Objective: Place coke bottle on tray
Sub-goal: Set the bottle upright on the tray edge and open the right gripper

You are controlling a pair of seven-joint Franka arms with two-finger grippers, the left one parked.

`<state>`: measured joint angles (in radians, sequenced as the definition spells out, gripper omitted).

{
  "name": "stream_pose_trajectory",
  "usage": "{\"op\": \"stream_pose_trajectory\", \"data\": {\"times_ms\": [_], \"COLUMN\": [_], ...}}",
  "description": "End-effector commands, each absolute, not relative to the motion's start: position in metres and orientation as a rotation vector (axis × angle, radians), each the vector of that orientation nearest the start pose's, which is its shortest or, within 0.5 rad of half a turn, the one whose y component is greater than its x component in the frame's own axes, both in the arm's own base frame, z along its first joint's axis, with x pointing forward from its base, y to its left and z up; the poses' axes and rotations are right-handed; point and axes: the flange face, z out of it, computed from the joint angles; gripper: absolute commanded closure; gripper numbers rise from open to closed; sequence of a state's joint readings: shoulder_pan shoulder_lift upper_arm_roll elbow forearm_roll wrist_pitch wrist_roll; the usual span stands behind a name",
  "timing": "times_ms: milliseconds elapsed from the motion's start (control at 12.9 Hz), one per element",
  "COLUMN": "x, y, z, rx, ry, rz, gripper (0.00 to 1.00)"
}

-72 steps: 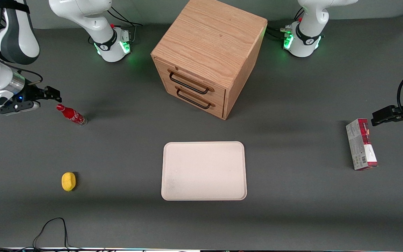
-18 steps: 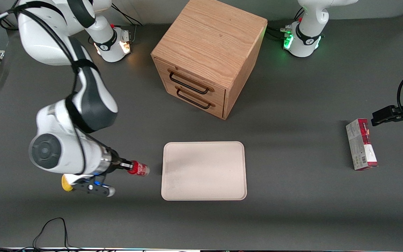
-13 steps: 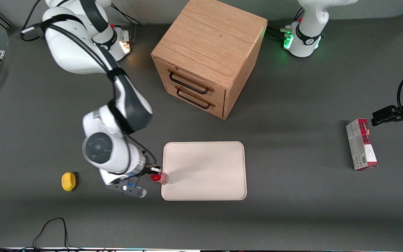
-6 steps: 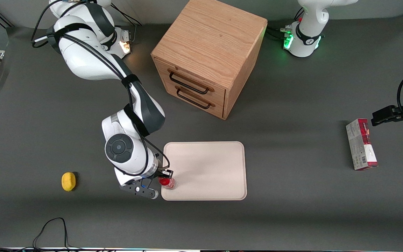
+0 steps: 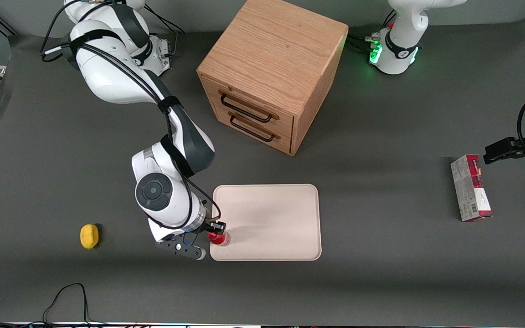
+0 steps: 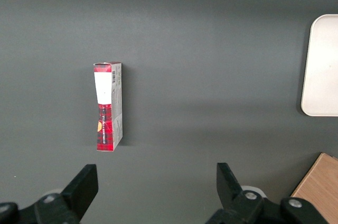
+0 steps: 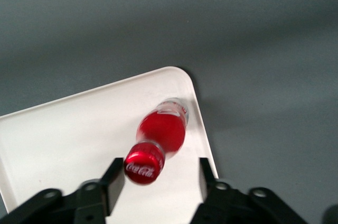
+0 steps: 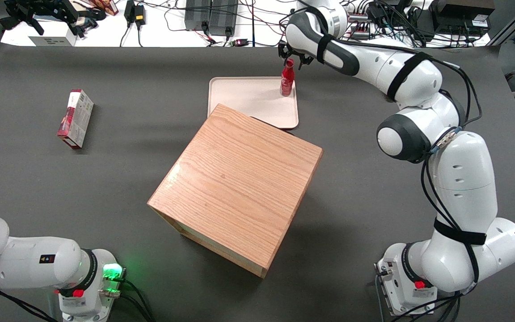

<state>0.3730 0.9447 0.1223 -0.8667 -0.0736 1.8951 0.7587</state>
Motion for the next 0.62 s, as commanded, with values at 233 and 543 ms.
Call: {"op": "stream_pose_trajectory", "data": {"times_ms": [233, 543], "x": [0.717, 0.691], "y": [0.333, 0.285], "z": [0.364, 0.420], "rx": [-3.056, -3.128], "ry": [0.492, 0.403], "rz": [-0.090, 0.052], "gripper": [0.00, 0.00]}}
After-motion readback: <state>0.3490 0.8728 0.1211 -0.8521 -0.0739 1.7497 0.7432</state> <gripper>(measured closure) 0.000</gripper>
